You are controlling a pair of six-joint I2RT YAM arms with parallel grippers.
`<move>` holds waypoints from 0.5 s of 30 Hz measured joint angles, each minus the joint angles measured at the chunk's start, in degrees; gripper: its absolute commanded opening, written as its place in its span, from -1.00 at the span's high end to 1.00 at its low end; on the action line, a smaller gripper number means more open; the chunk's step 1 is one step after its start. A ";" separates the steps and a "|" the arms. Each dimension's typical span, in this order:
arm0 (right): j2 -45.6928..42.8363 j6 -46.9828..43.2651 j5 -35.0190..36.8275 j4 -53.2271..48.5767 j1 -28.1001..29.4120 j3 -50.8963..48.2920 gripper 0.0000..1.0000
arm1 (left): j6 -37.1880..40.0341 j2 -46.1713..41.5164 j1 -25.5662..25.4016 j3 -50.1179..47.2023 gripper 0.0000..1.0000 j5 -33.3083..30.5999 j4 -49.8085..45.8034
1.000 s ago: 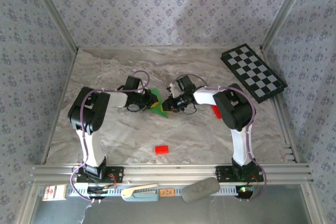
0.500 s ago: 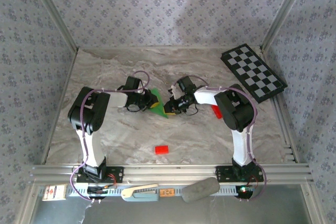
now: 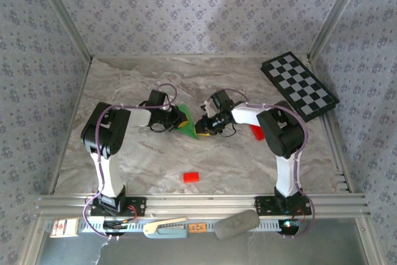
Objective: Fold a paper plane with a square sheet of paper (pick it up from the middle)
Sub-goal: Fourth fold the wing at the center of the table.
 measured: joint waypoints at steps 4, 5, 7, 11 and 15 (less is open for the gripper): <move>-3.39 0.00 3.67 -0.96 -0.04 -0.92 0.48 | 0.00 0.02 0.00 0.15 0.77 -0.07 -0.22; -3.93 0.00 4.31 -1.01 0.09 -0.92 0.51 | 0.00 0.04 0.00 0.17 0.77 -0.07 -0.26; -4.68 -0.04 5.27 -1.05 0.61 -0.87 0.56 | 0.00 0.07 0.00 0.28 0.77 -0.07 -0.59; -4.81 -0.20 6.54 -2.19 2.56 0.31 0.66 | 0.00 0.07 0.00 0.39 0.77 -0.28 -0.85; -4.31 -0.22 7.17 -3.67 4.59 3.52 0.70 | 0.00 0.07 0.00 0.55 0.77 -0.44 -1.18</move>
